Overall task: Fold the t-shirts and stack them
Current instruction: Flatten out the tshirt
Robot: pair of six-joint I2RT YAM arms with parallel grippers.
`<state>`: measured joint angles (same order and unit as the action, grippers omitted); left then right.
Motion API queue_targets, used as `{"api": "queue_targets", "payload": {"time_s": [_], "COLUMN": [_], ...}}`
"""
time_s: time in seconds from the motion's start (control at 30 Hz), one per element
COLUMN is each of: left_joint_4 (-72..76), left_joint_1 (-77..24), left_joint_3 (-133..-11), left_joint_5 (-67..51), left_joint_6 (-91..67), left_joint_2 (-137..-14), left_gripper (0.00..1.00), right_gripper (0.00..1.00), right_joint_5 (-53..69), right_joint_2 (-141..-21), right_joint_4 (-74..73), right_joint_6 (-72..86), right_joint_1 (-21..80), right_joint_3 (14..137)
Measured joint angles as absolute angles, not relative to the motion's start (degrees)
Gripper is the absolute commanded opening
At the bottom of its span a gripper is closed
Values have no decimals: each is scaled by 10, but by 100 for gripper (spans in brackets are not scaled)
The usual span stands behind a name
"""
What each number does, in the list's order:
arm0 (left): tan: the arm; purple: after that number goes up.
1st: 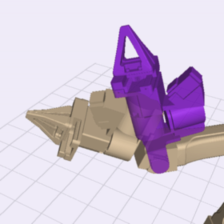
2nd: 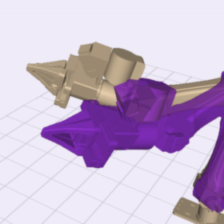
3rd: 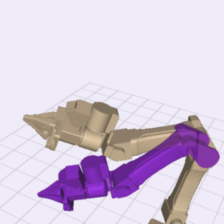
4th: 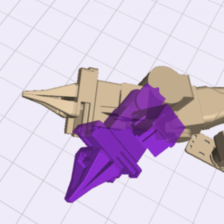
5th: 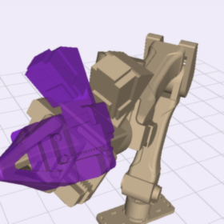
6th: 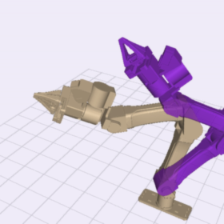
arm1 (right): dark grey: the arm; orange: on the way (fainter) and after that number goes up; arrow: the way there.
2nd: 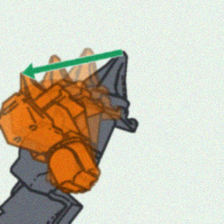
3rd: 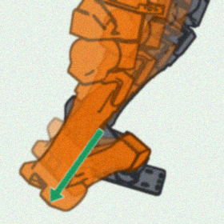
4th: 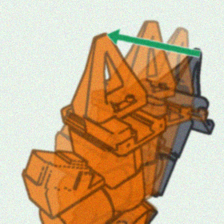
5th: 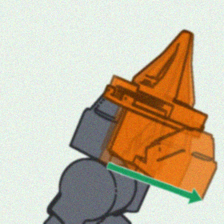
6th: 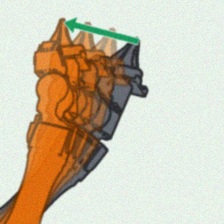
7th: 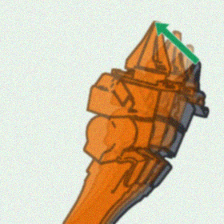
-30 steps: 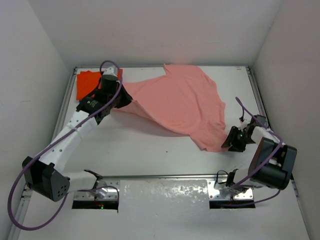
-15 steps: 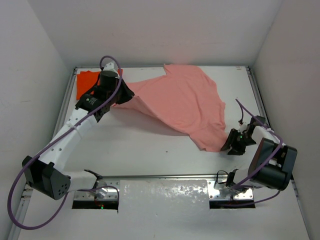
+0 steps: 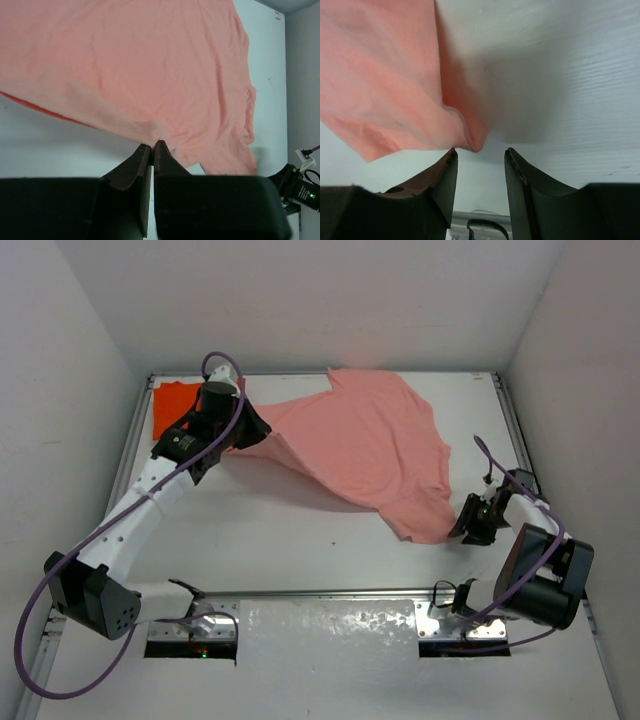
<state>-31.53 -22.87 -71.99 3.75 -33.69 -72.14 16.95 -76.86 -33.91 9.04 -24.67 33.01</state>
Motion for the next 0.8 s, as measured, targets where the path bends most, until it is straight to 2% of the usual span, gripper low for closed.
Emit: {"api": "queue_targets", "payload": {"time_s": [0.57, 0.67, 0.8], "left_joint_4": [-310, -310, -310], "left_joint_1": [-229, -229, -229], "left_joint_3": [-712, -712, -712], "left_joint_5": [34, 34, 34], "left_joint_6": [-348, -348, -349], "left_joint_2": [-721, -721, -721], "left_gripper": [0, 0, 0], "right_gripper": [35, 29, 10], "right_joint_5": [174, 176, 174], "right_joint_2": [-768, -768, -769], "right_joint_4": [-247, -227, -212], "right_joint_6": [111, 122, 129], "right_joint_1": [-215, -208, -205], "right_joint_3": [294, 289, 284]}}
